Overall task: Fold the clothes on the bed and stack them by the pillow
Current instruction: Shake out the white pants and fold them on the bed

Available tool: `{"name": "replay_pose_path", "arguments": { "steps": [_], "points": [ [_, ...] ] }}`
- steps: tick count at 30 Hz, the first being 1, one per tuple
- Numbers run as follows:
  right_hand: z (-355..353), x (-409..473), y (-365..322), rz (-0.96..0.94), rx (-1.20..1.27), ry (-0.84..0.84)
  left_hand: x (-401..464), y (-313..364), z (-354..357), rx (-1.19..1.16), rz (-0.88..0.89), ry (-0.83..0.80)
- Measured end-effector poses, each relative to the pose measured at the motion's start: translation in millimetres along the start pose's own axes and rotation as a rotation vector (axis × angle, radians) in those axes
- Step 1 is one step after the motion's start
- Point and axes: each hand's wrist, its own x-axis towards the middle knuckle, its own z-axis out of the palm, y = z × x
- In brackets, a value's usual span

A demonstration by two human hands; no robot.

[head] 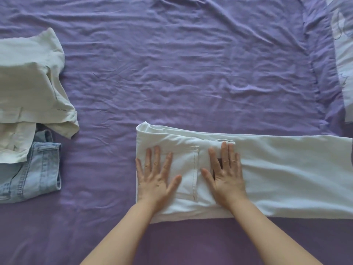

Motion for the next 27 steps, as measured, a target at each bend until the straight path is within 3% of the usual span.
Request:
{"name": "replay_pose_path", "arguments": {
  "steps": [3, 7, 11, 14, 17, 20, 24, 27],
  "points": [
    [-9.5, -2.8, -3.2, 0.038, -0.038, -0.012, -6.0, 0.7, -12.3, -0.105, -0.091, 0.002],
    [-12.7, -17.8, -18.9, -0.012, -0.062, -0.046, -8.8, -6.2, -34.2, -0.431, -0.457, 0.044],
    [-9.0, -17.9, -21.7, 0.023, -0.087, -0.136, -4.3, -6.6, -48.9, -0.573, -0.421, 0.06],
    [-21.1, -25.7, -41.3, 0.045, -0.065, -0.055, 16.3, -14.8, -60.8, -0.744, -0.453, 0.132],
    [-23.0, -50.9, -84.0, -0.118, 0.038, 0.034, 43.4, -28.1, -80.6, -0.944, -0.574, 0.03],
    [-24.9, -73.9, -132.2, -0.142, 0.241, 0.031, 51.6, -28.6, -102.2, -1.065, -0.539, -0.059],
    [-50.4, -86.8, -172.7, 0.082, 0.641, 0.046, 37.1, -4.7, -139.7, -1.121, -0.379, -0.131],
    [-73.4, -86.7, -183.3, 0.197, 0.688, 0.104, 29.1, 25.2, -170.8, -1.132, -0.257, -0.171]
  ]
}}
